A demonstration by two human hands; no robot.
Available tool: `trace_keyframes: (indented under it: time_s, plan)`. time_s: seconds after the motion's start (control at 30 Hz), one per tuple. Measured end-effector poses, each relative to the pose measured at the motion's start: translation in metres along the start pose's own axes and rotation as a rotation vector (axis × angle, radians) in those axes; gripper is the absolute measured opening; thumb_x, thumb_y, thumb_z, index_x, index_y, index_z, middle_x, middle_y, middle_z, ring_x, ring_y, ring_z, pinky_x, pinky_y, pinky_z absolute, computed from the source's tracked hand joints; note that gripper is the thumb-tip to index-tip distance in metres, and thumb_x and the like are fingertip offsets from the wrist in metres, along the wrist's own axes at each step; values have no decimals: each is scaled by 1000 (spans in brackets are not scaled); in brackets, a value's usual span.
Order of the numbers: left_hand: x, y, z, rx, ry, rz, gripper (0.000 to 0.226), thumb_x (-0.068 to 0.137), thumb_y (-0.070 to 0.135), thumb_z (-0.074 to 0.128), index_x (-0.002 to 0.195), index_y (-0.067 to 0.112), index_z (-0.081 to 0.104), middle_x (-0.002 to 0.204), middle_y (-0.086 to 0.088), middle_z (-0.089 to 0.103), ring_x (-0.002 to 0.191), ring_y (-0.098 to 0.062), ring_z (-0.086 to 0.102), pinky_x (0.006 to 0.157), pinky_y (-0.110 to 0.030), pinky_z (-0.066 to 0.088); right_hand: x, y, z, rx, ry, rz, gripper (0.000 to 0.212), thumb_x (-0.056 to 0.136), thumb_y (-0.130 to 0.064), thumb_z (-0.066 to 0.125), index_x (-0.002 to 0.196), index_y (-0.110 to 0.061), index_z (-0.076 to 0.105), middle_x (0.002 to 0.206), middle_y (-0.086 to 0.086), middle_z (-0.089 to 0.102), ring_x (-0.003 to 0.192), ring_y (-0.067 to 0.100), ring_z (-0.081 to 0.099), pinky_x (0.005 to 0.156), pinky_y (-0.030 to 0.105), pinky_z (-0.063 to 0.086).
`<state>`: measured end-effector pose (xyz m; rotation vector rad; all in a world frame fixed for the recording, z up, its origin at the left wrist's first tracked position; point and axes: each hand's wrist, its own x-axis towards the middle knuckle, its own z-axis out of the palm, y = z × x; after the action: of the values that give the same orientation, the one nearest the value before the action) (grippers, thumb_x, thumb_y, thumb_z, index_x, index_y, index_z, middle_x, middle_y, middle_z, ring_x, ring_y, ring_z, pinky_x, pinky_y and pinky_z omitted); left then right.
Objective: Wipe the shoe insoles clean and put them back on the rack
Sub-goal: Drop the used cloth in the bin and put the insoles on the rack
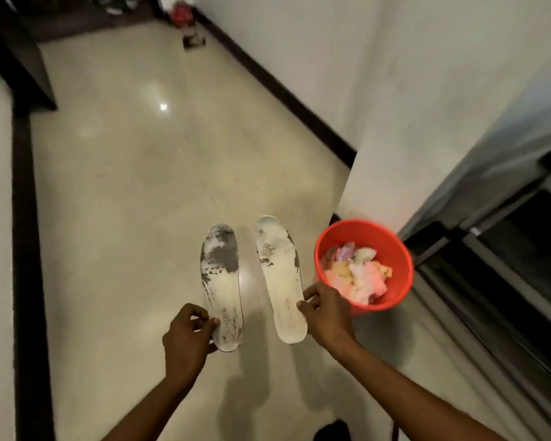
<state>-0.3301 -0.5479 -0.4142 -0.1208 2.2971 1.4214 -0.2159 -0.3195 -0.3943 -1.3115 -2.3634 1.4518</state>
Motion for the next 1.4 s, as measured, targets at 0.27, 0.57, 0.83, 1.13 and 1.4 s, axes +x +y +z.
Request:
trace_keyframes:
  time_s: [0.27,0.57,0.83,1.13,1.4]
  plan:
    - [-108,239,-46,-214,-90,418,15,88,2,75,90,11,64,85,-12,76,74,-28,76,56,-42,64,-99,-164,-198,108,356,-258,12,82,-22,74,82,-29,64,66,-3,70,60,13,69,62,43,61]
    - [-258,384,-80,-305,-174,699,16,85,0,78,88,10,65,80,-13,76,74,-28,76,53,-37,63,-264,-237,-334,254,602,-395,11,86,-14,76,90,-13,66,72,4,72,59,14,71,52,33,61]
    - [-307,390,-57,-231,-287,725,18,85,2,79,89,10,64,82,-13,77,72,-28,78,55,-44,64,-313,-195,-373,318,703,-328,10,85,-13,76,86,-15,66,79,4,73,72,18,73,56,39,63]
    - [-315,328,15,62,-500,654,16,81,1,81,88,8,68,78,-13,78,71,-31,77,55,-48,64,-335,-58,-342,378,807,4,14,83,-18,78,79,-22,65,73,0,70,69,15,71,62,40,63]
    - [-313,270,112,335,-676,516,16,72,3,82,80,10,71,75,-14,77,61,-34,76,54,-54,62,-346,53,-303,451,803,405,13,83,-12,75,79,-16,64,80,2,69,73,17,70,52,36,62]
